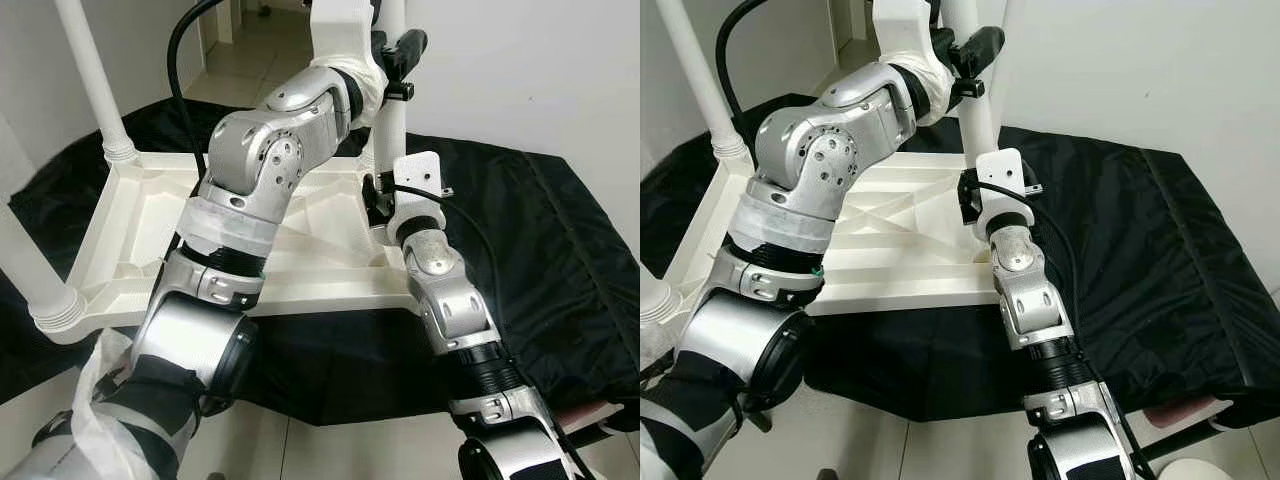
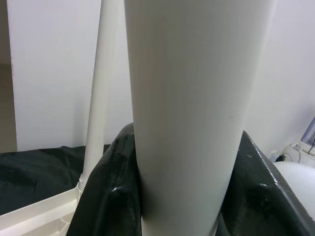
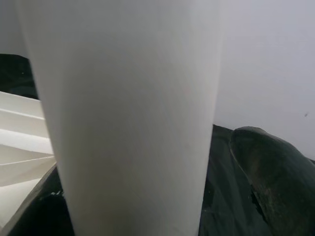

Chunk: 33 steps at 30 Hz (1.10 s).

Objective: Building children table

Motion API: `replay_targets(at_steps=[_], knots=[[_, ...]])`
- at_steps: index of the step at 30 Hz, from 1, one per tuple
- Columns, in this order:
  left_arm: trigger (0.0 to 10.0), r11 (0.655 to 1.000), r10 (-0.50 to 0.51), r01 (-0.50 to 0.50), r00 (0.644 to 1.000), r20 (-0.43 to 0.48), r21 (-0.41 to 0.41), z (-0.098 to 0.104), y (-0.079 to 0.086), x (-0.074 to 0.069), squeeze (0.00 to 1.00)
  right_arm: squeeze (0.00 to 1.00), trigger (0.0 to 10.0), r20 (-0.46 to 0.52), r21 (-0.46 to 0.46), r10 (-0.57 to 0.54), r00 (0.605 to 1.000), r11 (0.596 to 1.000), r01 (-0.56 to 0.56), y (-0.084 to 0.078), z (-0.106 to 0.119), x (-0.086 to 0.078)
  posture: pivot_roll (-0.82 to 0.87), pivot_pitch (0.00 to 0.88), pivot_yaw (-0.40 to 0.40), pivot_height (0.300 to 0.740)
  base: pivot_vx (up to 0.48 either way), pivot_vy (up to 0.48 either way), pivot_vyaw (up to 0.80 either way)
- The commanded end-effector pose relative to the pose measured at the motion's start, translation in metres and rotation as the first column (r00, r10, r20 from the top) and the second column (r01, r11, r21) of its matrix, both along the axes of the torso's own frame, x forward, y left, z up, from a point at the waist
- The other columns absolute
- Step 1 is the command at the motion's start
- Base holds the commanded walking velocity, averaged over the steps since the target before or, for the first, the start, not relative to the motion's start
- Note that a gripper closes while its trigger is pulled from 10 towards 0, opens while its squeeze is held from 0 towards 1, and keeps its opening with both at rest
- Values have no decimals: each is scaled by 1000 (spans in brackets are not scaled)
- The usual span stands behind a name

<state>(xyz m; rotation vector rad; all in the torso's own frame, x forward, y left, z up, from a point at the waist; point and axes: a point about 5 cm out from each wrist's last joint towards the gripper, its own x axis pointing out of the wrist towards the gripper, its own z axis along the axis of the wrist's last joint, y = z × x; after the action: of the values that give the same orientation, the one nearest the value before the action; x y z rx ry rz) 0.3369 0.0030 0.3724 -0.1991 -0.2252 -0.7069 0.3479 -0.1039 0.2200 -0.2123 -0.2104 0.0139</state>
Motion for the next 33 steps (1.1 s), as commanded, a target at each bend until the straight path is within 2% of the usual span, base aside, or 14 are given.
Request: replay_targets(at_steps=[1,5,6,7,8,9,23,24,25,26,27,33], knots=[[10000,1000,8,-8,999,40,6,10,-4,-2,0,0,10000,-8,2,-33,999,999,33,-2,-3,3,79,0,-72,740,0,0,0],[10000,1000,10,-11,999,45,7,10,-5,-1,0,0,10000,-9,0,-30,1000,1000,30,3,-4,3,79,0,-71,740,0,0,0],[10000,1000,11,-12,999,46,7,10,-5,0,0,0,9294,-10,2,-31,999,1000,31,4,-4,4,81,0,-73,740,0,0,0],[10000,1000,11,-12,999,46,7,10,-5,0,0,0,9294,-10,2,-31,999,1000,31,4,-4,4,81,0,-73,740,0,0,0],[10000,1000,13,-14,999,46,6,10,-5,0,0,0,1843,-10,-2,-27,1000,1000,27,5,-5,4,81,0,-73,740,0,0,0],[10000,1000,13,-13,999,44,6,10,-5,1,0,0,0,-9,-3,-23,1000,1000,23,5,-5,4,81,0,-71,740,0,0,0],[10000,1000,15,-15,999,43,14,11,-4,4,0,0,0,25,2,-39,999,999,39,4,-1,4,80,0,-67,740,0,0,0],[10000,999,14,-17,998,66,35,11,-4,4,0,0,10000,24,11,-48,999,999,47,3,0,4,81,0,-66,740,0,0,0],[10000,999,14,-17,998,66,35,11,-4,4,0,0,10000,24,11,-48,999,999,47,3,0,4,81,0,-66,740,0,0,0],[10000,998,-47,43,994,99,38,12,-8,0,0,0,10000,16,34,-52,999,998,51,3,0,5,80,0,-64,740,0,0,0],[10000,996,-83,81,991,105,23,12,-10,-2,1000,0,10000,13,39,-48,999,998,47,3,-1,6,80,0,-64,740,0,0,0],[10000,981,-195,196,972,134,6,14,-15,-13,1000,0,10000,-4,85,-33,999,996,33,5,-2,6,82,0,-63,740,0,0,0]])
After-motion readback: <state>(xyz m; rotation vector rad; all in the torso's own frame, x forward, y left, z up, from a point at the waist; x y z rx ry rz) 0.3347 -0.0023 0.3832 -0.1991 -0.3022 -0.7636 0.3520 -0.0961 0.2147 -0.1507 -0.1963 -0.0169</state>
